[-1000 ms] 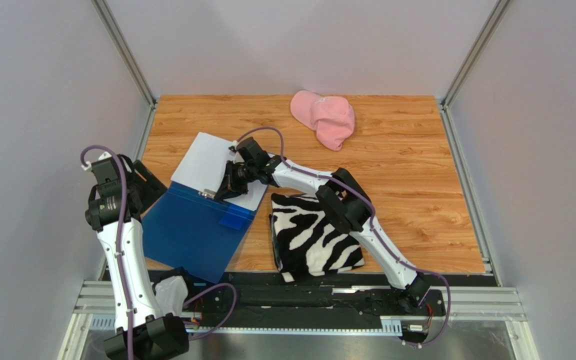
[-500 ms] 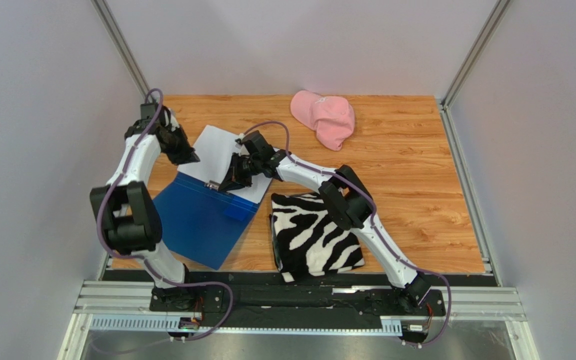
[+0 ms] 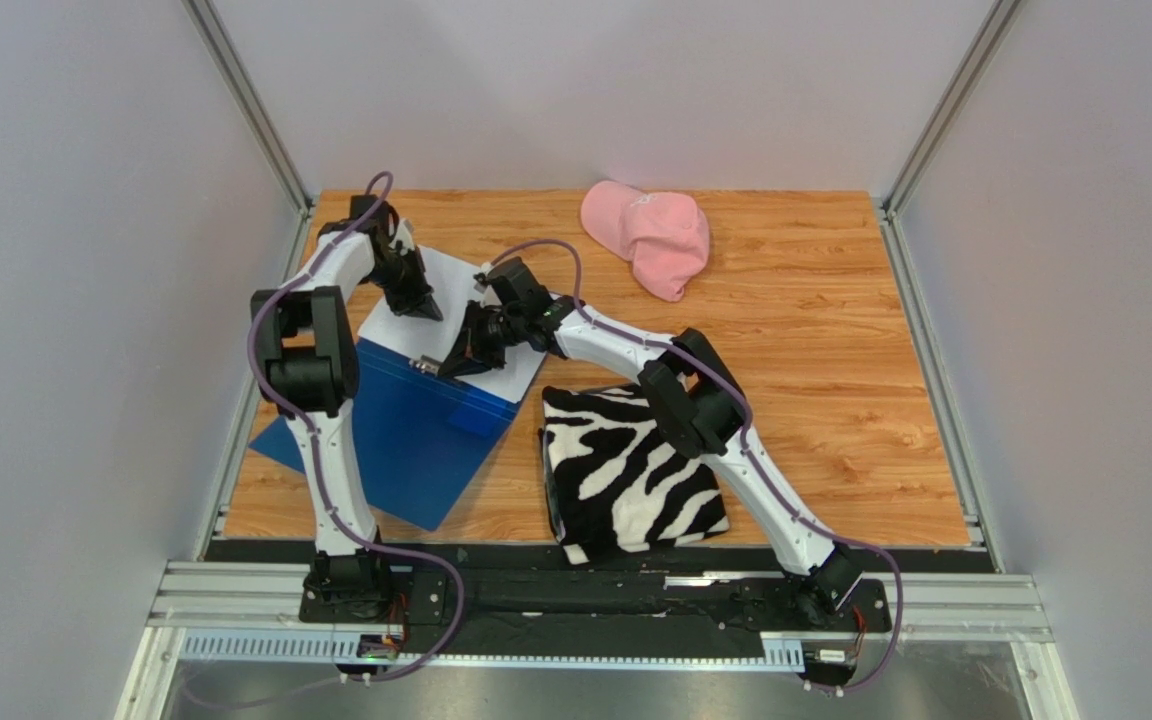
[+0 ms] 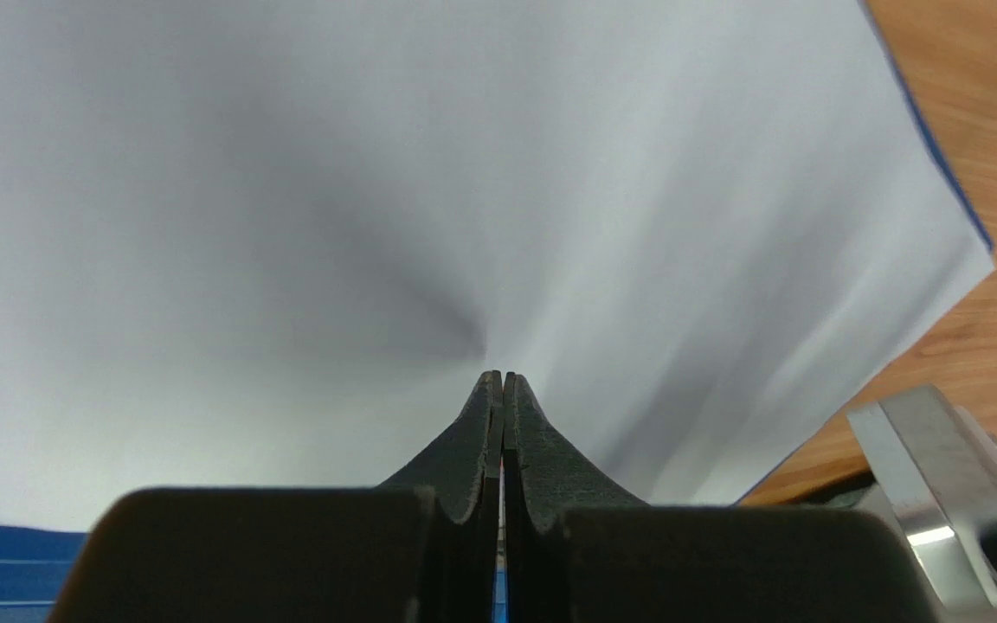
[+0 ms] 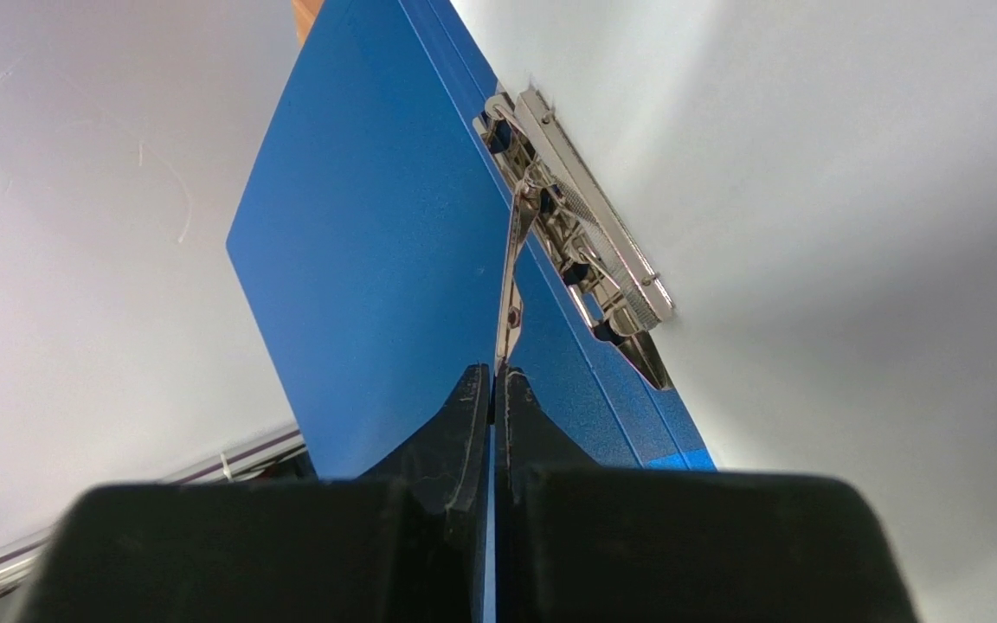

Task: Put the files into the folder
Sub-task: Clamp the file and folder with some files.

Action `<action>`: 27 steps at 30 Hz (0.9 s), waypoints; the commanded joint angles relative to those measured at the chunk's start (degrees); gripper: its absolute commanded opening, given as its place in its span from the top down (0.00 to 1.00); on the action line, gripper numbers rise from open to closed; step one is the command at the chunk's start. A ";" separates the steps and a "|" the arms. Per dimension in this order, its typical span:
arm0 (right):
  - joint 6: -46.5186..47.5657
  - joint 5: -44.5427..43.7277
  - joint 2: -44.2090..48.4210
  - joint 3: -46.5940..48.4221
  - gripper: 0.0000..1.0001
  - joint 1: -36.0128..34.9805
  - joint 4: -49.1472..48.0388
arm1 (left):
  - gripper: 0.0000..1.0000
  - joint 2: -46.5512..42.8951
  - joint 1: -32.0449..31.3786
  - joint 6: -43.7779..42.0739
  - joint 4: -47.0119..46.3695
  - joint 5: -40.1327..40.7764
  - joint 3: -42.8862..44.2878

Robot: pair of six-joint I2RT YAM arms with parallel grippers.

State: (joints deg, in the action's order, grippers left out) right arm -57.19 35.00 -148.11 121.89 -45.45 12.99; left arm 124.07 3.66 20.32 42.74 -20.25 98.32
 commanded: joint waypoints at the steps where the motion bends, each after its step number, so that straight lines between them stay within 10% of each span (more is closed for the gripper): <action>1: 1.64 -1.61 -2.09 0.81 1.00 1.68 0.10 | 1.00 6.60 -1.81 -3.79 9.18 3.52 8.09; 27: 12.64 -14.96 -6.13 4.76 1.00 3.79 8.98 | 1.00 16.55 -5.59 -12.85 21.95 16.38 18.13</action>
State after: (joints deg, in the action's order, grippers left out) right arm -47.81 33.12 -149.10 124.86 -42.94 17.39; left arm 136.55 -1.52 9.58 61.08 -6.15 117.60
